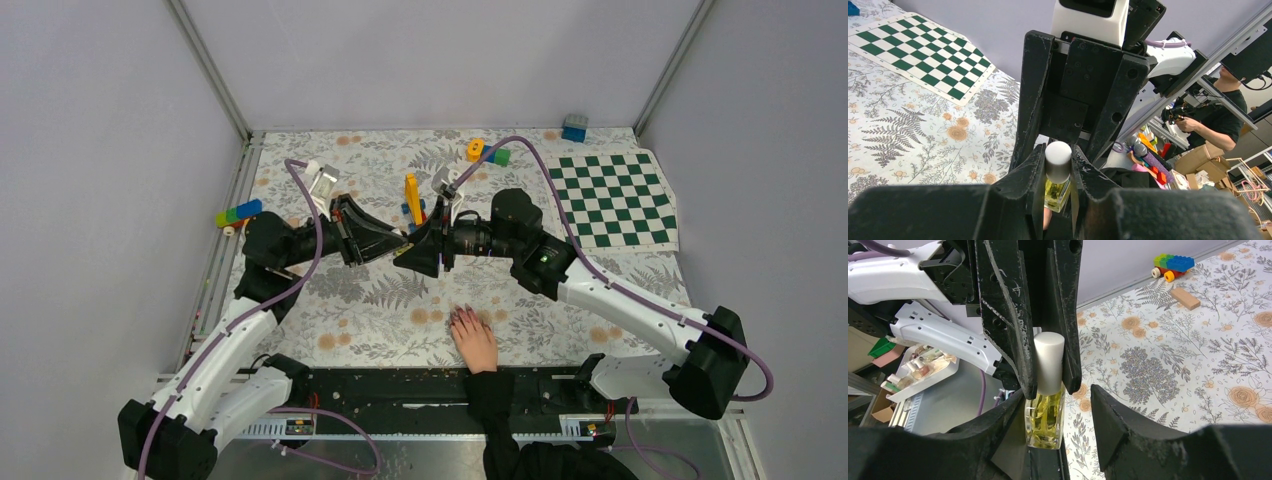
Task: Paint the nails
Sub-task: Unscrew the nail polish bottle.
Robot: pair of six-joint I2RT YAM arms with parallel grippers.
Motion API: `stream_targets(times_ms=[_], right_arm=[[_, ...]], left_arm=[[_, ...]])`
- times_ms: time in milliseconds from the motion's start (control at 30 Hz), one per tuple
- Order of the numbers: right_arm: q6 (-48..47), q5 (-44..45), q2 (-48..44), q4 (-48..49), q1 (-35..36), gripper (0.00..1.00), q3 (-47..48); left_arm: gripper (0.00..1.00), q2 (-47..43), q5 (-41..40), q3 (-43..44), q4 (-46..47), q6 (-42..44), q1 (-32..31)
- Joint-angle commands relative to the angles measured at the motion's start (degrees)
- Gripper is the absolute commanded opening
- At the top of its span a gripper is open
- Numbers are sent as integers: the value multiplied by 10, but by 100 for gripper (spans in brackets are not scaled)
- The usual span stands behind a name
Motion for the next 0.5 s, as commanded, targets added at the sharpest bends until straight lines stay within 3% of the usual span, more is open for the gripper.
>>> stream_targets(times_ms=[0, 467], right_arm=[[-4, 9, -18, 26, 2, 54, -1], [-1, 0, -17, 34, 2, 58, -11]], left_arm=[[0, -12, -16, -5, 37, -11, 6], [0, -12, -26, -16, 58, -35, 26]])
